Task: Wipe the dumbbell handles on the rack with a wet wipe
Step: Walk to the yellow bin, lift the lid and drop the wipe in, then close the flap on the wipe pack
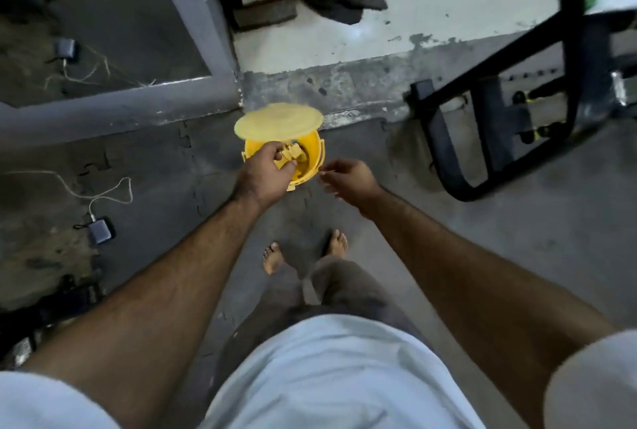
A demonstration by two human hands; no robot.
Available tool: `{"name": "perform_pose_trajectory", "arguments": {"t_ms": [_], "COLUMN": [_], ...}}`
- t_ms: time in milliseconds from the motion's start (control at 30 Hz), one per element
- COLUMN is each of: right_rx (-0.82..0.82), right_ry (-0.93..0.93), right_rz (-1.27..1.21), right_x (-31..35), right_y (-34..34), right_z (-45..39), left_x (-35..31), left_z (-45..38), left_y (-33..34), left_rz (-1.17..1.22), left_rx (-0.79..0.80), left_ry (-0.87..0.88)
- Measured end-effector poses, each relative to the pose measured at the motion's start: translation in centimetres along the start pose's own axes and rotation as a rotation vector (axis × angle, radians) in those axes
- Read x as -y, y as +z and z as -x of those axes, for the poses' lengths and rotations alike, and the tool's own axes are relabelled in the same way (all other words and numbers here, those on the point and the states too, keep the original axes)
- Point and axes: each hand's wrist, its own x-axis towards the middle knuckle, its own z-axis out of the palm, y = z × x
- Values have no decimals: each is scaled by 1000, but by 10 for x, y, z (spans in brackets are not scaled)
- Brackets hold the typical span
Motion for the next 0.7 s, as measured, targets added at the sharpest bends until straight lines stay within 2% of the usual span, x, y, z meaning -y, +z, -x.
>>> {"name": "perform_pose_trajectory", "arguments": {"t_ms": [100, 200, 333, 567, 700], "right_rx": [-153, -280, -339, -376, -446], "right_ry": [-84, -71, -73, -89, -50], "right_rz": [-44, -84, -128, -197, -67], "right_x": [-13, -30, -58, -104, -133], "right_y": [-50, -110, -196, -356, -450], "right_z": [31, 59, 68, 52, 41], "left_x": [-39, -79, -146, -279, -355], "left_z": [24, 38, 41, 40, 37], "left_y": [20, 47, 102, 234, 310], "left_rz": [-15, -87, -160, -177, -198], "left_rx": [31, 52, 33, 66, 171], "left_ry": [123, 229, 334, 391, 410]}}
